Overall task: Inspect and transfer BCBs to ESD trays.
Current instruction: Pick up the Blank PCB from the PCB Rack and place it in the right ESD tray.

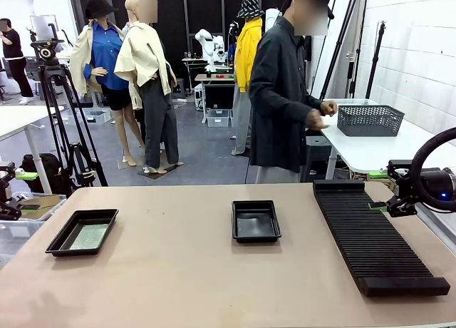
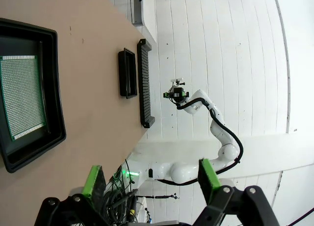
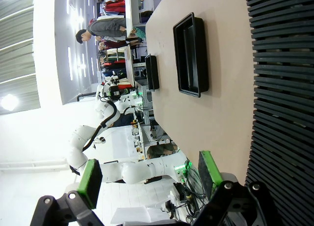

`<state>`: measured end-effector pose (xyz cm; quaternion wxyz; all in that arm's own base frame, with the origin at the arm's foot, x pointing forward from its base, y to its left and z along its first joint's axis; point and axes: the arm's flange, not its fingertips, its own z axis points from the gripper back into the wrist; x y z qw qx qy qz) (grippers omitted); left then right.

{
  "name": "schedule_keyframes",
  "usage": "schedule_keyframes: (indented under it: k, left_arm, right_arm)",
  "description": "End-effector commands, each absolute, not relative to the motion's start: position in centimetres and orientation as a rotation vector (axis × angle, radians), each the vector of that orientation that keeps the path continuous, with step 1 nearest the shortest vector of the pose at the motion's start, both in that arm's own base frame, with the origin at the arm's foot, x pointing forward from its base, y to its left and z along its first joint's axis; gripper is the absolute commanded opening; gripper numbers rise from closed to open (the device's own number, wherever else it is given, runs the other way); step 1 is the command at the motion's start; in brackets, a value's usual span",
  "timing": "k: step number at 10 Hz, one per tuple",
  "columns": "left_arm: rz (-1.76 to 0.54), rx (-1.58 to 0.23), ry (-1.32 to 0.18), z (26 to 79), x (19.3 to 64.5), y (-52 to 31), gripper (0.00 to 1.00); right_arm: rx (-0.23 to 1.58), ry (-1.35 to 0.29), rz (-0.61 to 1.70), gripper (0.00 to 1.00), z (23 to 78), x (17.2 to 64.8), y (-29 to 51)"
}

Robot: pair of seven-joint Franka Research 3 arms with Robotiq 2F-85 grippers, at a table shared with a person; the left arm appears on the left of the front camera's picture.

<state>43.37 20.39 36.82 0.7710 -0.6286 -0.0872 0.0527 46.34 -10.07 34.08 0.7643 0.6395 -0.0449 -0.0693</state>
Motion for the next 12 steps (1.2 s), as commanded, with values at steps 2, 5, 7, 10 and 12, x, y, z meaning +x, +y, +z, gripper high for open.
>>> schedule_keyframes:
  k: [2, 5, 7, 10, 12]
  left_arm:
    - [0.112, -1.361, -0.191, 36.98, 43.32, 20.46, 1.00]
    - [0.112, -1.361, -0.191, 36.98, 43.32, 20.46, 1.00]
    - [0.112, -1.361, -0.191, 36.98, 43.32, 20.46, 1.00]
    - [0.112, -1.361, -0.191, 36.98, 43.32, 20.46, 1.00]
    - [0.112, -1.361, -0.191, 36.98, 43.32, 20.46, 1.00]
  right_arm:
    - [1.389, -0.099, -0.155, 1.00, 34.13, 46.01, -9.86]
    - [1.389, -0.099, -0.155, 1.00, 34.13, 46.01, -9.86]
    - [1.389, -0.099, -0.155, 1.00, 34.13, 46.01, -9.86]
    - [1.389, -0.099, -0.155, 1.00, 34.13, 46.01, -9.86]
    - [1.389, -0.099, -0.155, 1.00, 34.13, 46.01, -9.86]
